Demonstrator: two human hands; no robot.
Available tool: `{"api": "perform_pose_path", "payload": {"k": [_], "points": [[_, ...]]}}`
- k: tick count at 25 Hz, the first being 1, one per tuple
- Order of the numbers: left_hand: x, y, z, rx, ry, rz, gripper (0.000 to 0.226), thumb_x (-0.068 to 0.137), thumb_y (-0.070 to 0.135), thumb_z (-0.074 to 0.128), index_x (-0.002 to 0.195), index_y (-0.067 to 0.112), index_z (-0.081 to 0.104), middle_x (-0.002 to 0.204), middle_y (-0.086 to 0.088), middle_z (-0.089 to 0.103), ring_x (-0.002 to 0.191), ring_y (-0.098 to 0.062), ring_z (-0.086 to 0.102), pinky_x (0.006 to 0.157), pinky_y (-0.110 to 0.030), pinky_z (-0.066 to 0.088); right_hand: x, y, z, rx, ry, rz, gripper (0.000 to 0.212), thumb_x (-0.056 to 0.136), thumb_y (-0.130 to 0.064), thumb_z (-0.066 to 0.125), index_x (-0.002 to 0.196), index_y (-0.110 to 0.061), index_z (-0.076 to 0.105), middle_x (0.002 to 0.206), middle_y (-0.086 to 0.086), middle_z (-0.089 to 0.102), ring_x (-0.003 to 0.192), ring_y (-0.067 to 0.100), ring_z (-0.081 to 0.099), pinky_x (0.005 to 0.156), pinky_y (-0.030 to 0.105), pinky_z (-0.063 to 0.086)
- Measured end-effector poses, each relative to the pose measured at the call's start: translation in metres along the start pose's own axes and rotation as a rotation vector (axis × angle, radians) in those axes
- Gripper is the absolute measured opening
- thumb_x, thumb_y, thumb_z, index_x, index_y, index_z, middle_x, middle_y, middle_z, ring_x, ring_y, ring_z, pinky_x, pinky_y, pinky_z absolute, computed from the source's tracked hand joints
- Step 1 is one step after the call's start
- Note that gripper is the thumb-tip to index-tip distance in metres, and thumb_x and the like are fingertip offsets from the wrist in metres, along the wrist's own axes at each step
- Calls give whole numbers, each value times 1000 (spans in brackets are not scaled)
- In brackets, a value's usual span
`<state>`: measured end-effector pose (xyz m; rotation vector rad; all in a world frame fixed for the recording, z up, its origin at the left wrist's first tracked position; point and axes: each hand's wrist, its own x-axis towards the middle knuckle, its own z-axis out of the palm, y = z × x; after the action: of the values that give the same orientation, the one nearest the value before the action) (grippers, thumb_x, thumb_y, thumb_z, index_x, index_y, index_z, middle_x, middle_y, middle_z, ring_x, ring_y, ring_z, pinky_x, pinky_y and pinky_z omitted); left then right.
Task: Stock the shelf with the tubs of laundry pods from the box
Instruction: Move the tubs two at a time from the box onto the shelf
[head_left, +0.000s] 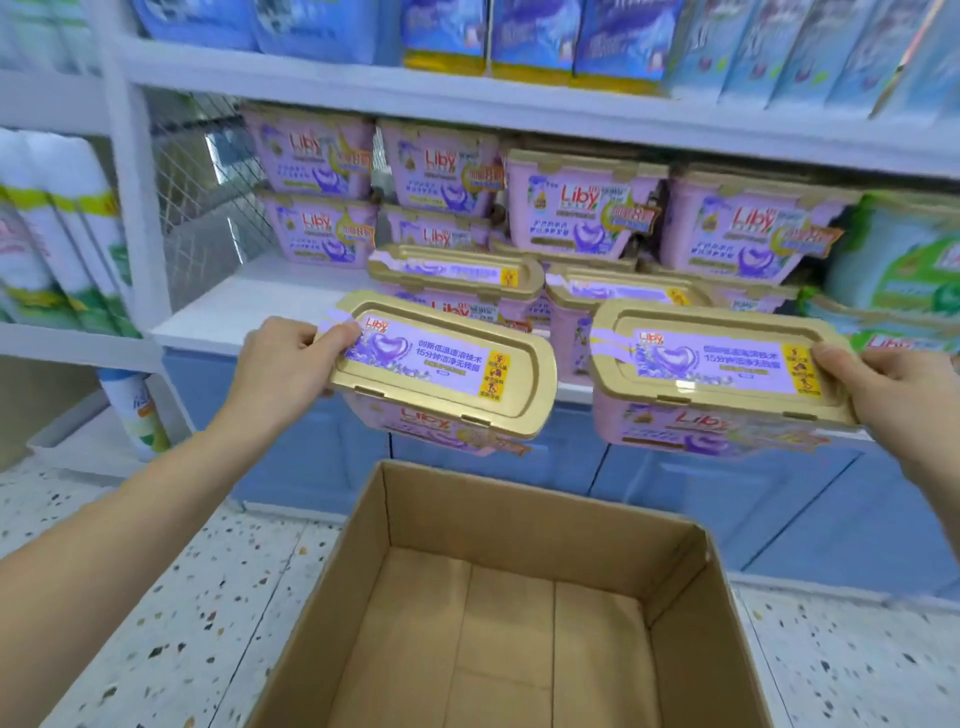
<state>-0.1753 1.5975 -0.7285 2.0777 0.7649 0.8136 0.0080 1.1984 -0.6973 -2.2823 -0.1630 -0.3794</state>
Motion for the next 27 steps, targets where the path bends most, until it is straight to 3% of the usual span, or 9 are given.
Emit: {"api": "perform_pose_path", "payload": {"k": [2, 4, 7, 11, 15, 18, 21, 24, 27], "points": [[15, 20, -8, -35, 29, 9, 49, 79, 44, 59, 50, 5, 58, 31, 2, 53, 40, -12, 58, 52, -28, 40, 19, -16, -12, 30, 28, -14, 54, 81, -48, 52, 70, 4, 62, 45, 10, 53, 49, 16, 43, 42, 26, 24], [31, 36, -17, -115, 33, 12, 44, 80, 42, 59, 52, 7, 61, 32, 7, 55, 37, -11, 59, 60, -33, 49, 36, -33, -21, 55, 68, -24, 55, 76, -53, 52, 65, 0, 62, 66, 30, 63, 52, 19, 46, 44, 28, 27], [56, 60, -26, -196, 76, 53, 41, 80, 37, 61, 58, 3, 64, 32, 9, 54, 31, -6, 53, 58, -37, 56, 52, -64, -36, 75, 101, -80, 49, 81, -46, 55, 57, -4, 58, 75, 37, 62, 50, 15, 44, 47, 30, 28], [84, 88, -28, -157, 153, 97, 42, 79, 40, 60, 51, 9, 62, 29, 8, 53, 50, -22, 63, 55, -30, 52, 75, -91, -37, 88, 107, -118, 45, 87, -38, 54, 77, 5, 67, 66, 29, 60, 62, 25, 50, 54, 32, 36], [107, 102, -17, -92, 182, 67, 47, 79, 43, 57, 51, 6, 61, 44, -7, 58, 68, -33, 67, 76, -41, 54, 98, -110, -21, 78, 61, -76, 49, 85, -40, 54, 67, 4, 65, 63, 24, 62, 63, 34, 63, 62, 38, 51], [116, 105, -6, -36, 186, 26, 49, 80, 42, 57, 47, 6, 55, 47, -9, 55, 70, -33, 64, 74, -37, 49, 106, -118, -9, 28, 30, -71, 50, 86, -40, 52, 63, 3, 65, 61, 24, 64, 62, 33, 64, 71, 40, 51], [130, 98, 3, -39, 124, -34, 50, 77, 45, 59, 50, 3, 57, 53, -15, 60, 71, -33, 64, 72, -37, 50, 114, -113, 3, -13, -6, -37, 50, 85, -42, 53, 67, 2, 68, 60, 20, 65, 62, 35, 67, 60, 37, 50], [145, 90, 9, -125, 8, -104, 50, 72, 46, 62, 71, -4, 66, 65, -21, 69, 66, -35, 69, 74, -46, 57, 121, -104, 14, 32, -74, 27, 48, 84, -42, 57, 84, 5, 66, 74, 18, 66, 58, 35, 67, 68, 49, 56], [152, 93, 11, -201, -87, -160, 41, 76, 38, 64, 71, -2, 62, 49, -16, 67, 63, -35, 70, 72, -47, 59, 126, -106, 14, 95, -185, 132, 49, 85, -37, 59, 103, 8, 60, 72, 13, 61, 53, 30, 64, 53, 36, 58]]}}
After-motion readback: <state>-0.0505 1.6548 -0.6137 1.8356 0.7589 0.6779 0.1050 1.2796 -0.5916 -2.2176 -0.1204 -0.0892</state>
